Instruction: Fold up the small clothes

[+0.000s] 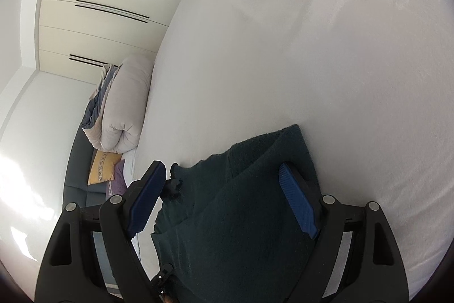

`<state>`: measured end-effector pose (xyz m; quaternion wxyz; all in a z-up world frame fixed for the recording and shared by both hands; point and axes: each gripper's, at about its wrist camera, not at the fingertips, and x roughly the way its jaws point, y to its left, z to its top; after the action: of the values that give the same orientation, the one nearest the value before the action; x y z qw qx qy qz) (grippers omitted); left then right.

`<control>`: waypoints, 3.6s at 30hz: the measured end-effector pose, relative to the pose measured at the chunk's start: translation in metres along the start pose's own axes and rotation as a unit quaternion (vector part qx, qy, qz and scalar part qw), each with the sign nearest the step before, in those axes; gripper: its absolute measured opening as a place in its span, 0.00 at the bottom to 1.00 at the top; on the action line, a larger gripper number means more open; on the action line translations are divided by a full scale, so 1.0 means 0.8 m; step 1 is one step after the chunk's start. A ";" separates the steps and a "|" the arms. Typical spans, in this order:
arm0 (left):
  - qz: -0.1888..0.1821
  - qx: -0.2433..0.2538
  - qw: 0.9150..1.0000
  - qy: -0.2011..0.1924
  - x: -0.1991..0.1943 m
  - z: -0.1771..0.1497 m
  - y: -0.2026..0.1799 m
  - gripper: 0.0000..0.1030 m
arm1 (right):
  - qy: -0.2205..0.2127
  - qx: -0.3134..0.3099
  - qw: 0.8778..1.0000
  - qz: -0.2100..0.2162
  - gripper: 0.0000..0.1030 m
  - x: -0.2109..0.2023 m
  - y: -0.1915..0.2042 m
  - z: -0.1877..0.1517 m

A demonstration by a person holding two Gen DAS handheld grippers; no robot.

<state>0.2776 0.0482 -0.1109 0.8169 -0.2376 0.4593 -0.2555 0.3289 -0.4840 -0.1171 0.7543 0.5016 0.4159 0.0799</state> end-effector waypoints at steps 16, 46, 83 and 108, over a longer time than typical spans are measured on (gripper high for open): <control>0.071 -0.006 0.997 -0.016 -0.148 -0.064 -0.018 0.84 | -0.007 -0.015 1.000 0.026 0.80 -0.145 -0.026 -0.152; 0.021 -0.127 0.986 0.110 -0.284 -0.284 0.001 0.63 | 0.012 -0.064 0.997 -0.045 0.80 -0.389 -0.131 -0.428; -0.009 -0.140 0.984 0.110 -0.300 -0.304 0.010 0.06 | 0.101 -0.061 0.989 -0.094 0.07 -0.365 -0.130 -0.419; -0.156 -0.200 0.967 0.018 -0.332 -0.228 0.002 0.06 | 0.028 -0.030 0.999 0.035 0.06 -0.385 -0.070 -0.361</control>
<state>-0.0003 0.1906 -0.0297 0.6942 -0.4603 0.4734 -0.2866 -0.0895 -0.4772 -0.0384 0.7539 0.4901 0.4169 0.1327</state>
